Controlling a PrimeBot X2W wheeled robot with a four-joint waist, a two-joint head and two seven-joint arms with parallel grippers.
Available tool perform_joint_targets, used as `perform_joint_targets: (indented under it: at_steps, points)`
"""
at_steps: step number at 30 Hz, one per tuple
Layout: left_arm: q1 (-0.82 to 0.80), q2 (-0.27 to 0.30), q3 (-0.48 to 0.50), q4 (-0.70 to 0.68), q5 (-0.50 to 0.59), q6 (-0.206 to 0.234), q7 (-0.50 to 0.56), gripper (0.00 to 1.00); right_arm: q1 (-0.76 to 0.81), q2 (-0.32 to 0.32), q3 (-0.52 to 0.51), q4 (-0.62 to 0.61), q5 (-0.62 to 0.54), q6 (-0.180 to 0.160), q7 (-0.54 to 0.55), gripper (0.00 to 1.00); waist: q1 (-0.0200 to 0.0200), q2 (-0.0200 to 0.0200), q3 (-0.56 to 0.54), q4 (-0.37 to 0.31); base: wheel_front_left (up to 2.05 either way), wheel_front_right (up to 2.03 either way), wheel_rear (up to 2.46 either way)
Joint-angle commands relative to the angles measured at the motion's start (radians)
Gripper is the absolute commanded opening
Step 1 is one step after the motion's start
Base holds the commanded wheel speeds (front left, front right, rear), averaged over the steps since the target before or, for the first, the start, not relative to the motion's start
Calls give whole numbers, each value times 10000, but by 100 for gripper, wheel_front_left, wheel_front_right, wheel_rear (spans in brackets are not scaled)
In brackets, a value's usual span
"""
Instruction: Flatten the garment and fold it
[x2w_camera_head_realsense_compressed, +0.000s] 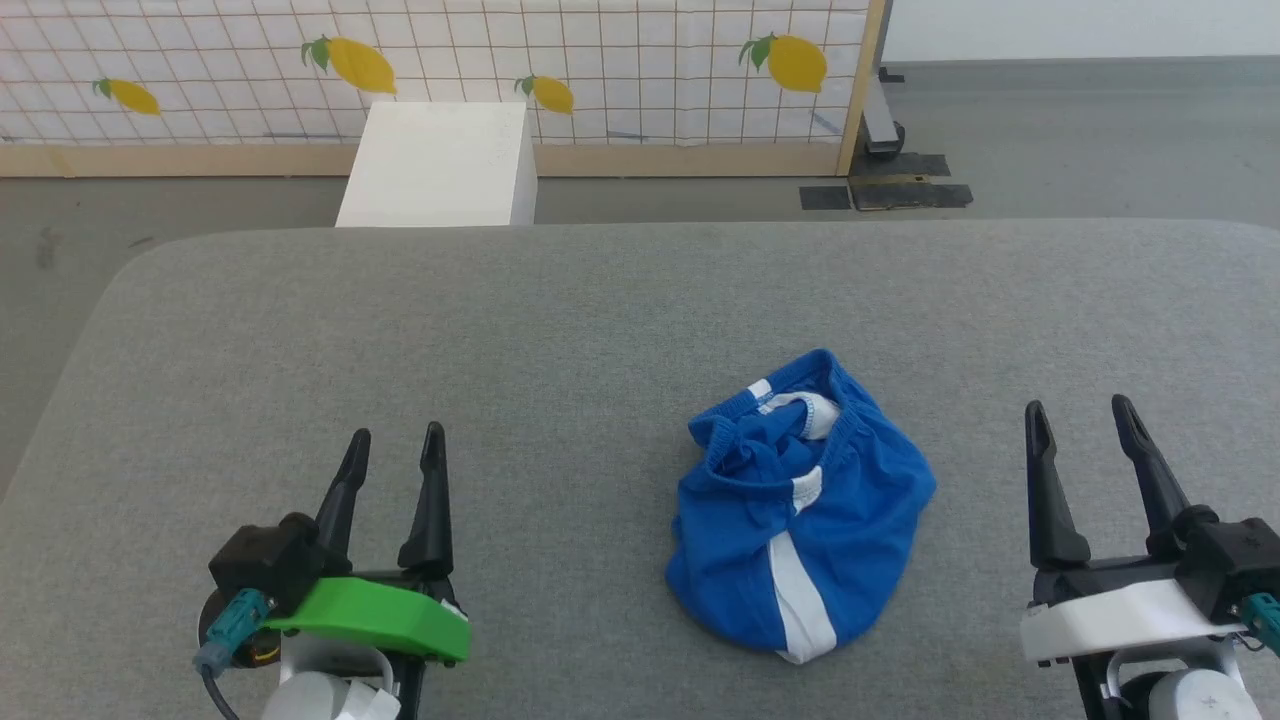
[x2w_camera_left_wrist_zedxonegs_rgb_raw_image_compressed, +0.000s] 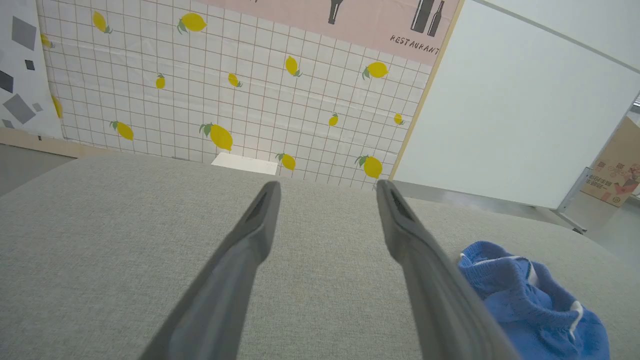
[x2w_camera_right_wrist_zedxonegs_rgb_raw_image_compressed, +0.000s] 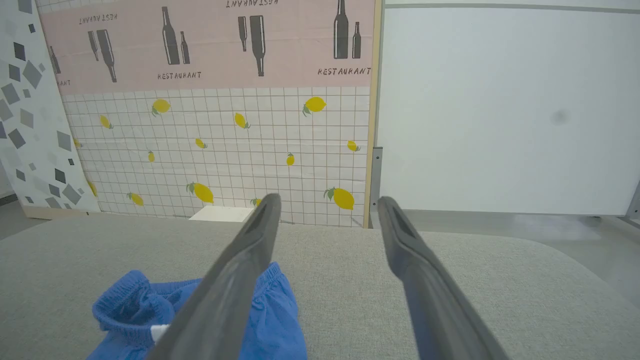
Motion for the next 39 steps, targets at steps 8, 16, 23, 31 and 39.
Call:
perform_joint_targets:
  at_steps: [8, 16, 23, 31, 39]
  points:
    - [227, -185, 277, -81, 201, -119, -37, 100, 83, -1, 72, 63, -28, -15, -49, 100, 0, 0, 29, 13, 0, 0, 0]
    - [219, -214, 271, -41, 321, -144, -37, 100, 85, -1, 87, 92, -7, -15, -49, 100, 0, 0, 59, -2, 0, 0, 0]
    - [200, -220, 216, 36, 360, -152, -37, 100, 55, -1, 83, 73, 29, -15, -49, 100, 0, 0, 126, 5, 0, 0, 0]
    - [-234, -222, -98, -132, 441, -155, -37, 100, -15, -1, 146, 87, 53, -15, -49, 100, 0, 0, 193, -15, 0, 0, 0]
    - [-2590, -223, -3558, 858, 64, -156, 32, 100, -60, -1, 208, 153, 66, -15, -49, 100, 0, 0, 165, -107, 0, 0, 0]
